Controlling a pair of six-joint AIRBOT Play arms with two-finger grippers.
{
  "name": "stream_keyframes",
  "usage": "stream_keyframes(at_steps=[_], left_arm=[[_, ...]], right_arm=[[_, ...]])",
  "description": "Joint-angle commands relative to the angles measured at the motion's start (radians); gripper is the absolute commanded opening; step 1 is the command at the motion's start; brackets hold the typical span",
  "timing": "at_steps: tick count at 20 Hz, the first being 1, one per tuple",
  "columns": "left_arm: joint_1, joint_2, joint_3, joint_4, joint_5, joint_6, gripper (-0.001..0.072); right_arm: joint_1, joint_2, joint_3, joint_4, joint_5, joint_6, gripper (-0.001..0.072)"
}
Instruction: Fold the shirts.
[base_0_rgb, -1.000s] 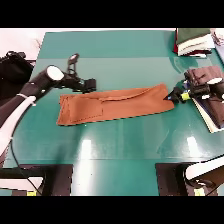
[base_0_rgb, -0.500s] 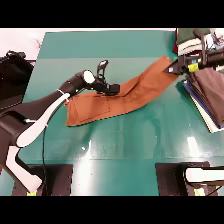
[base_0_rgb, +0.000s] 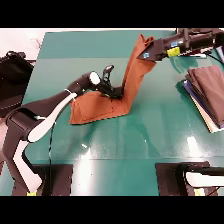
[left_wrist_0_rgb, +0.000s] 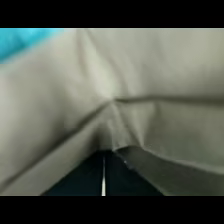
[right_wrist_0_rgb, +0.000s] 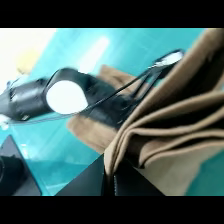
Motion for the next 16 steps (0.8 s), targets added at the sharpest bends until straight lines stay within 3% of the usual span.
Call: stream_keyframes(at_steps=[1, 4, 9, 10, 11, 12, 16], left_arm=[[0.094, 0.035, 0.115, 0.114, -0.204, -0.003, 0.0027], [0.241, 0.181, 0.166, 0.265, -0.269, -0.004, 0.0027], [0.471, 0.462, 0.171, 0.303, -0.272, 0.000, 0.0028], [0.500, 0.503, 0.171, 0.303, -0.271, 0.003, 0.0027], [0.518, 0.533, 0.171, 0.303, -0.271, 0.011, 0.0028], [0.531, 0.553, 0.171, 0.303, -0.271, 0.016, 0.0028], [0.530, 0.569, 0.170, 0.294, -0.286, 0.020, 0.0028]], right_arm=[[0.105, 0.001, 0.013, 0.000, -0.060, 0.009, 0.0020], [0.228, -0.030, 0.013, 0.002, -0.167, 0.009, 0.0020], [0.490, -0.217, 0.013, 0.011, -0.414, -0.012, 0.0037], [0.528, -0.256, 0.013, 0.056, -0.459, -0.048, 0.0161], [0.555, -0.297, 0.022, 0.132, -0.496, -0.077, 0.0336], [0.568, -0.334, 0.050, 0.178, -0.497, -0.100, 0.0409], [0.511, -0.389, 0.153, 0.132, -0.306, -0.102, 0.0401]])
